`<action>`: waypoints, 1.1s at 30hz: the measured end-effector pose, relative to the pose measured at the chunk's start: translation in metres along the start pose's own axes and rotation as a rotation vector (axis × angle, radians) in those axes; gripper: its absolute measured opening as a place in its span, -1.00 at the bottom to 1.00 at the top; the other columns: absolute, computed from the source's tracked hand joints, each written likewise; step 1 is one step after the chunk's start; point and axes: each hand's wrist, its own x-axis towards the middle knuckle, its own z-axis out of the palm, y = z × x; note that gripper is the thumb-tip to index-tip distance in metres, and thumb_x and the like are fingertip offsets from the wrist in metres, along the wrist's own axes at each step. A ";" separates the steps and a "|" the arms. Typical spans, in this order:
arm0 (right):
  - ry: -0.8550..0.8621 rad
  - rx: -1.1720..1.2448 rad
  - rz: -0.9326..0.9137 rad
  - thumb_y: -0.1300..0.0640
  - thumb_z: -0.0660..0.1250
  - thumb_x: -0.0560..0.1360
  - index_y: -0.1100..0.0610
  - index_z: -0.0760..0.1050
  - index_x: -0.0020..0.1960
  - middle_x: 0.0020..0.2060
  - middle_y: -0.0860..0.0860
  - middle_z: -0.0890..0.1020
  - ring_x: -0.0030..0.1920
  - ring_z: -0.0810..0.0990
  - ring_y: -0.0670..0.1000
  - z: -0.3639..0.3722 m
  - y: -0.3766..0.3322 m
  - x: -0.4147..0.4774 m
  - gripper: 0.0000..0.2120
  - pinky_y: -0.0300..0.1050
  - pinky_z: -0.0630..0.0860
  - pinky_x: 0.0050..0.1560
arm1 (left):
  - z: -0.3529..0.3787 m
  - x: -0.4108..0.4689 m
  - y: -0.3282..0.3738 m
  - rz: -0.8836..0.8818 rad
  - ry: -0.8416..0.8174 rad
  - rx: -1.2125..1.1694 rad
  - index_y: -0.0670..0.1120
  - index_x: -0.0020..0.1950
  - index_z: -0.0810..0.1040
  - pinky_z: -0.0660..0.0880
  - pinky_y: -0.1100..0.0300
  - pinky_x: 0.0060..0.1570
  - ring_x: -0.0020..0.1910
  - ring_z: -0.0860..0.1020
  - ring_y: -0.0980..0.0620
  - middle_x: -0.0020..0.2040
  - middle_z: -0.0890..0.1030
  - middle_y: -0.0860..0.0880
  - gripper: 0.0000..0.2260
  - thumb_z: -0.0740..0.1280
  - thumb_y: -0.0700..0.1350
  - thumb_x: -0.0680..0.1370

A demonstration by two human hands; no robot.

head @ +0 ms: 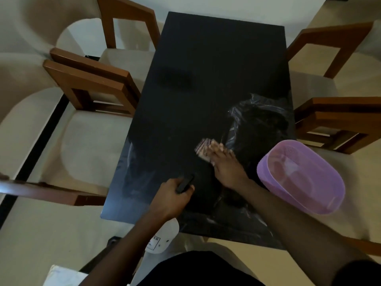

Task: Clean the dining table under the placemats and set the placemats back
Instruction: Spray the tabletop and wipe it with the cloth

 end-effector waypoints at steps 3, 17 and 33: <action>0.005 0.051 0.096 0.16 0.15 0.65 -0.08 -0.03 0.71 0.70 -0.02 -0.10 0.69 -0.10 0.13 -0.008 -0.001 0.026 -0.31 0.17 -0.08 0.65 | 0.005 -0.010 -0.004 -0.002 -0.008 0.024 -0.07 -0.13 0.59 0.49 0.06 -0.28 -0.42 0.55 0.04 -0.34 0.61 -0.06 -0.77 0.35 -0.02 0.68; -0.158 -0.163 -0.572 0.12 0.11 0.71 -0.14 0.01 0.69 0.70 -0.11 -0.13 0.69 -0.14 0.01 0.067 0.018 -0.200 -0.39 0.09 -0.21 0.63 | 0.009 -0.037 -0.026 -0.019 0.050 0.014 -0.05 -0.05 0.63 0.54 0.26 -0.35 -0.38 0.63 0.12 -0.23 0.69 -0.09 -0.85 0.35 -0.05 0.68; -0.197 -0.108 -0.241 0.02 0.10 0.67 -0.07 -0.15 0.69 0.69 0.01 -0.23 0.67 -0.26 0.18 0.076 -0.140 -0.072 -0.31 0.27 -0.22 0.63 | -0.046 -0.046 -0.057 -0.055 0.048 -0.031 -0.09 -0.09 0.63 0.45 0.19 -0.35 -0.51 0.52 0.18 -0.35 0.62 0.00 -0.83 0.36 -0.06 0.66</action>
